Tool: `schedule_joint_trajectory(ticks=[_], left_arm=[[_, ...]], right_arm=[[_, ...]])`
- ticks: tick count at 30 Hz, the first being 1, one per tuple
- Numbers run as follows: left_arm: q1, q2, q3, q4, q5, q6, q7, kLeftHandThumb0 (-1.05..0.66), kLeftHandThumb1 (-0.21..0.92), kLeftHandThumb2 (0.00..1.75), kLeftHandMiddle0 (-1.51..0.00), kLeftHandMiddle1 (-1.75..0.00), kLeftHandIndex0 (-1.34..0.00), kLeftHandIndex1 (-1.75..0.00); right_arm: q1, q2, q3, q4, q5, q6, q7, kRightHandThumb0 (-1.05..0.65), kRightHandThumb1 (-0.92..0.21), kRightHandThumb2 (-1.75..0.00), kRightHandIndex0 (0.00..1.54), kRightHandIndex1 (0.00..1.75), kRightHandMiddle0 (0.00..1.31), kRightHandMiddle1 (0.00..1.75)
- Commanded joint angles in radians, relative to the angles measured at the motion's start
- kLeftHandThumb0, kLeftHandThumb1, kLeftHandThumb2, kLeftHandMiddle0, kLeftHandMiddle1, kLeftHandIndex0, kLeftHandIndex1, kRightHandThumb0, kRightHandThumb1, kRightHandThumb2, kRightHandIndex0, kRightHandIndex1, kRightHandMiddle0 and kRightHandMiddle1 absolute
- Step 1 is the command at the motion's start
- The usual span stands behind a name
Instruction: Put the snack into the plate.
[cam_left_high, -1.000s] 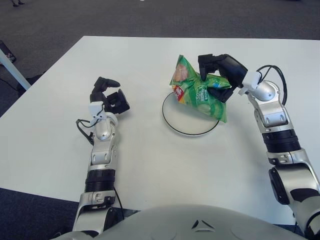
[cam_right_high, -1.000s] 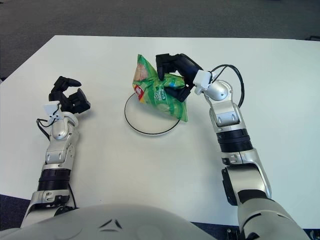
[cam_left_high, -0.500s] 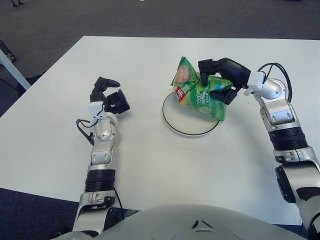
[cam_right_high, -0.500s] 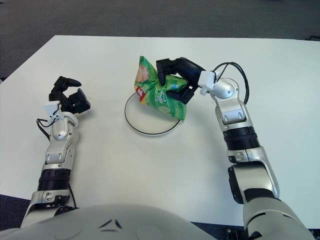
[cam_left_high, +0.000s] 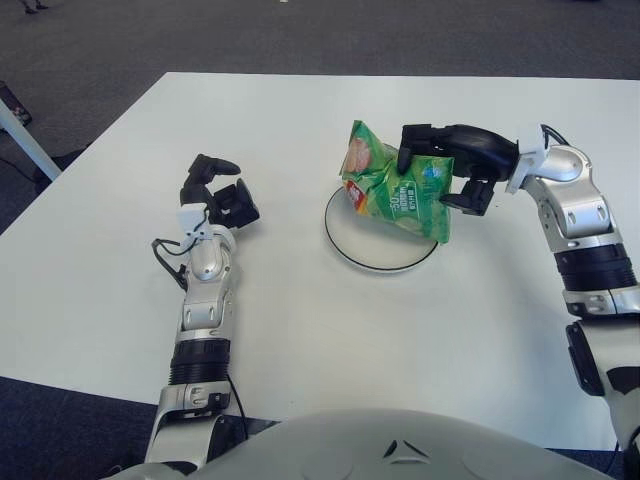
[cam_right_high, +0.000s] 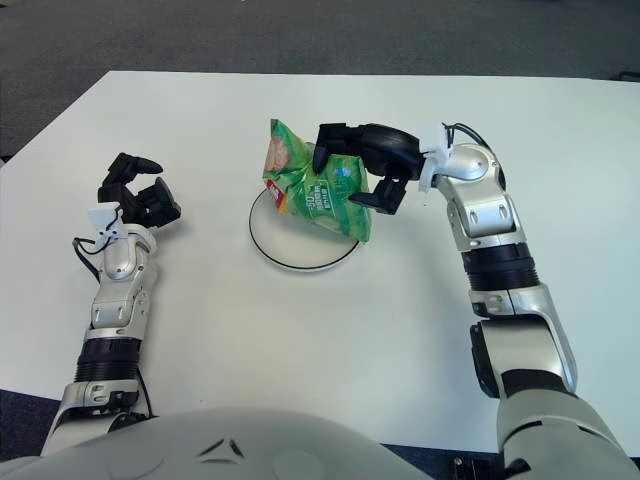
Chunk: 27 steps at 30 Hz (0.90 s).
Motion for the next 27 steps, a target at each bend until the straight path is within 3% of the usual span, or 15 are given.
schedule_joint_trajectory(ticks=[1, 4, 11, 16, 27], left_arm=[[0.136, -0.061, -0.008, 0.096, -0.005, 0.007, -0.007, -0.51, 0.24, 1.41, -1.37, -1.75, -0.68, -1.75], [0.134, -0.061, -0.006, 0.098, -0.01, 0.009, -0.01, -0.51, 0.24, 1.41, -1.37, -1.75, -0.68, -1.75], [0.13, -0.062, -0.006, 0.114, -0.015, -0.006, -0.019, -0.51, 0.24, 1.41, -1.37, -1.75, -0.67, -1.75], [0.127, -0.063, -0.007, 0.121, -0.012, -0.009, -0.018, -0.51, 0.24, 1.41, -1.37, -1.75, -0.67, -1.75], [0.121, -0.071, -0.004, 0.132, -0.019, -0.013, -0.015, -0.51, 0.23, 1.42, -1.37, -1.75, -0.68, -1.75]], right_arm=[[-0.015, 0.014, -0.009, 0.049, 0.026, -0.04, 0.056, -0.72, -0.27, -0.95, 0.0, 0.41, 0.0, 1.08], [-0.021, 0.018, -0.017, 0.074, 0.028, -0.071, 0.069, -0.84, -0.39, -0.81, 0.0, 0.28, 0.0, 0.97], [-0.036, 0.013, -0.028, 0.104, 0.025, -0.101, 0.097, -0.93, -0.49, -0.7, 0.0, 0.17, 0.0, 0.83], [-0.093, 0.013, -0.039, 0.185, 0.029, -0.106, 0.136, -0.98, -0.55, -0.63, 0.0, 0.03, 0.0, 0.6], [-0.133, 0.005, -0.079, 0.281, 0.016, -0.221, 0.14, -1.02, -0.63, -0.53, 0.0, 0.0, 0.0, 0.46]])
